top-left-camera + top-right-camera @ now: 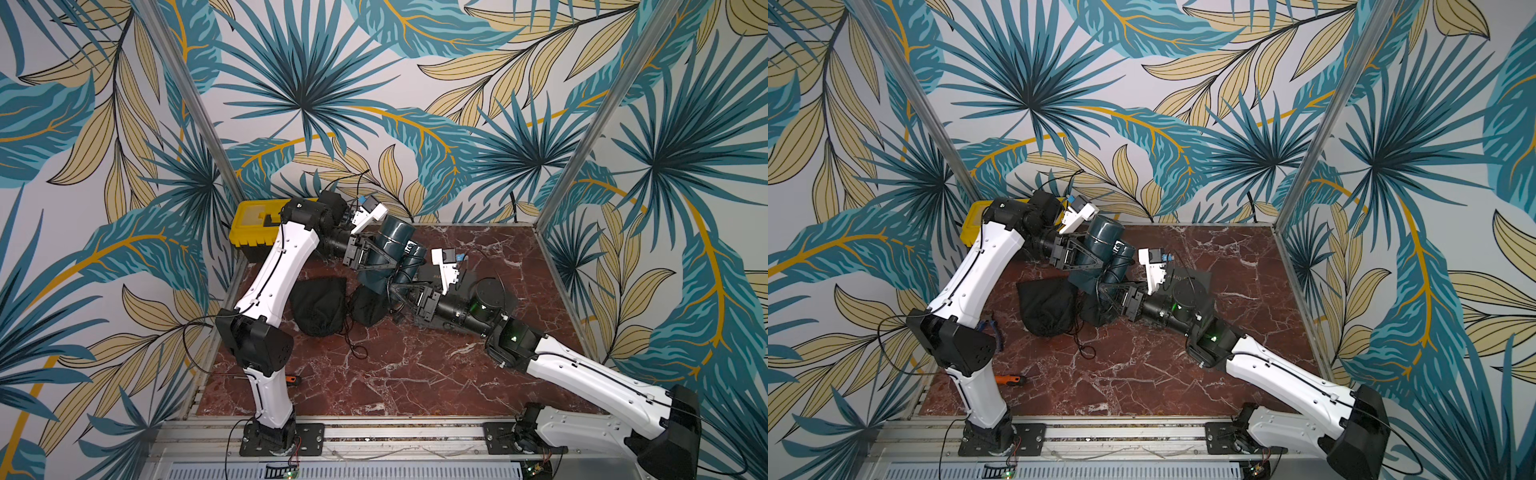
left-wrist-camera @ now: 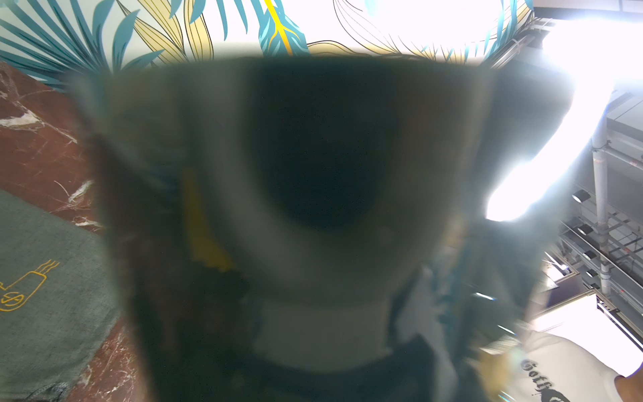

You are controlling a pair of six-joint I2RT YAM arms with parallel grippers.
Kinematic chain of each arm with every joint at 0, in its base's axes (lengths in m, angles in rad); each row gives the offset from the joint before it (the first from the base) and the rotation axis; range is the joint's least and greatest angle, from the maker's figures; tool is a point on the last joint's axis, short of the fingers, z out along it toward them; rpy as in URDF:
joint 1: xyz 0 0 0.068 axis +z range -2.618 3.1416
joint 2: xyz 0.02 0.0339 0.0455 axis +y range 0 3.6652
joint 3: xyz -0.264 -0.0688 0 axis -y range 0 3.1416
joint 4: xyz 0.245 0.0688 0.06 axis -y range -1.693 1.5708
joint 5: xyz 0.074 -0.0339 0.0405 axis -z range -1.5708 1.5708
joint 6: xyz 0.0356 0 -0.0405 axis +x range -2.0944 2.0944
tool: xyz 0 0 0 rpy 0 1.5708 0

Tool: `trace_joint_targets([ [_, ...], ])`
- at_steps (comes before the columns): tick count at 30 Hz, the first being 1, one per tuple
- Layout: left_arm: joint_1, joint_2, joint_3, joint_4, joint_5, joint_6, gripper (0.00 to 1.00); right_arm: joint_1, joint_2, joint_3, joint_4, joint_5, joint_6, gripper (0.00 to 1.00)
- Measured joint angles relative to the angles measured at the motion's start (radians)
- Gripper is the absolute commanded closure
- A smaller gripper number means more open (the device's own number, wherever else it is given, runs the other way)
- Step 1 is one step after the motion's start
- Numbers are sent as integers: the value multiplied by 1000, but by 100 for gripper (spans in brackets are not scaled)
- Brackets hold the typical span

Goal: Pack away hair dryers
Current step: Adjust the hair dryer.

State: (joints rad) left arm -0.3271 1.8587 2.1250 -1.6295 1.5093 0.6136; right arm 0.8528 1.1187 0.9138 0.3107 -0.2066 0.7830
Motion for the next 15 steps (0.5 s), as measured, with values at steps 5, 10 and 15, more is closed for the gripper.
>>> trace_joint_targets([
  [5,0,0,-5,6,7,2,88,2,-5,-2,1,15,2,97],
  [10,-6,0,-24,12,26,7,90,8,-19,-5,-19,39,-6,100],
  [15,-13,0,-28,18,34,8,75,11,-30,-6,-31,49,-14,100],
])
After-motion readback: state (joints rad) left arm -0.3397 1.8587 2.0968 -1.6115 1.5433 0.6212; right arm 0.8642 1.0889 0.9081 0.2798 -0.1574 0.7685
